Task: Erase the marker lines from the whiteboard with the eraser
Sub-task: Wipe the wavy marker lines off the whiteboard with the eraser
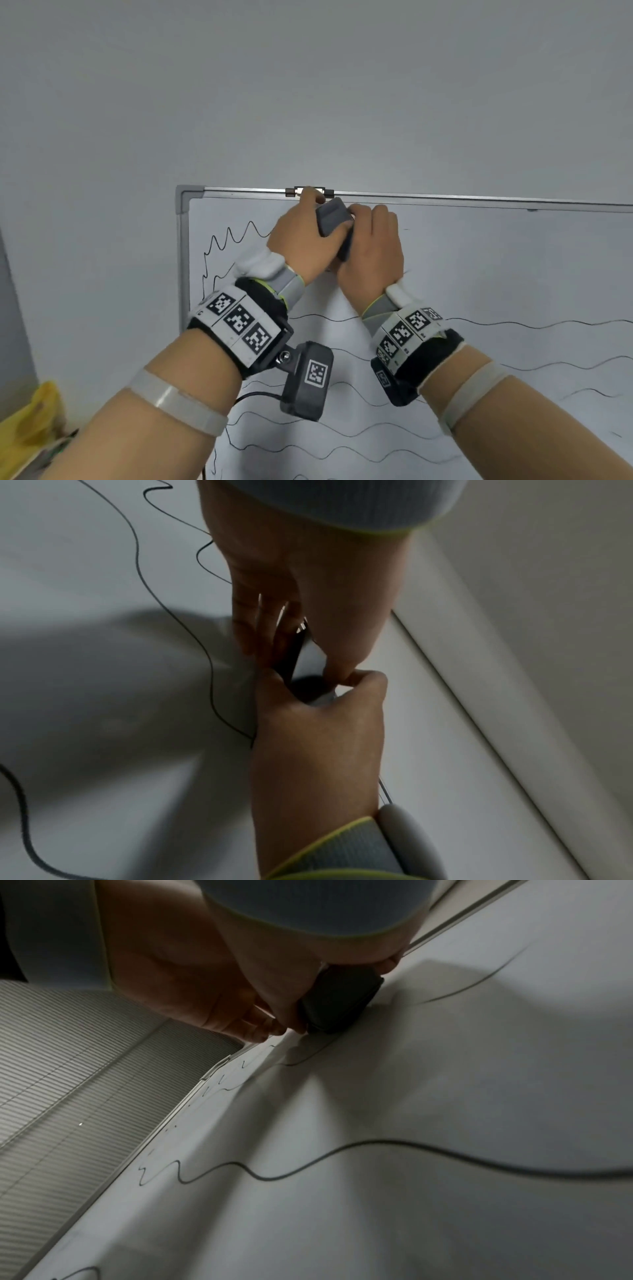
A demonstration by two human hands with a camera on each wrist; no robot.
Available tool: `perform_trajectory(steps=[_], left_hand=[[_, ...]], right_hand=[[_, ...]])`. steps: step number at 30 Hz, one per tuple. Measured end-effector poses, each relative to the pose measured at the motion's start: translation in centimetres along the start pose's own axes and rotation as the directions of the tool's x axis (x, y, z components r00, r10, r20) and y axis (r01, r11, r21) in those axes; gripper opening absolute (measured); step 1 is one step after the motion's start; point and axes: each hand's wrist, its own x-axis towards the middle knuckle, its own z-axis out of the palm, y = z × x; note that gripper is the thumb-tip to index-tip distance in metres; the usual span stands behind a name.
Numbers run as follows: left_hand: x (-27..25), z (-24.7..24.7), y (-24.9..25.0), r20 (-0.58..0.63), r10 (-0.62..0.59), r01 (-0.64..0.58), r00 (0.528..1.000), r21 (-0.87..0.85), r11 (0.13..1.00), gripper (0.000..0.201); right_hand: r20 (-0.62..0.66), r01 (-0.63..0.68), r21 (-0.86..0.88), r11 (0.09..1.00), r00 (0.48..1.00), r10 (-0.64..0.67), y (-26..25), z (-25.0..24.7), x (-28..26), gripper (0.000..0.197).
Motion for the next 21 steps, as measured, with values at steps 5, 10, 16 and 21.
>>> perform_trajectory(steps=[5, 10, 16, 21], left_hand=[[-0.4, 1.8, 1.9, -0.054, -0.112, 0.113, 0.992, 0.025, 0.993, 0.048], [-0.9, 2.6, 2.4, -0.119, -0.216, 0.211, 0.969, -0.056, 0.976, 0.066], [-3.4, 6.6, 6.4, -0.172, -0.069, 0.074, 0.983, 0.021, 0.997, 0.057], [-4.6, 10.0, 9.5, -0.237, 0.053, -0.043, 0.970, 0.049, 0.998, 0.055]], right_hand=[[0.135, 0.118, -0.069, 0.991, 0.985, -0.108, 0.9, -2.6, 0.6, 0.041], [0.138, 0.228, -0.039, 0.973, 0.966, -0.221, 4.6, -8.3, 2.5, 0.044], [0.441, 0.010, -0.311, 0.950, 0.887, 0.135, 9.7, -9.9, 6.8, 0.052], [0.449, 0.094, -0.195, 0.976, 0.894, 0.004, 10.8, -11.0, 6.6, 0.063]])
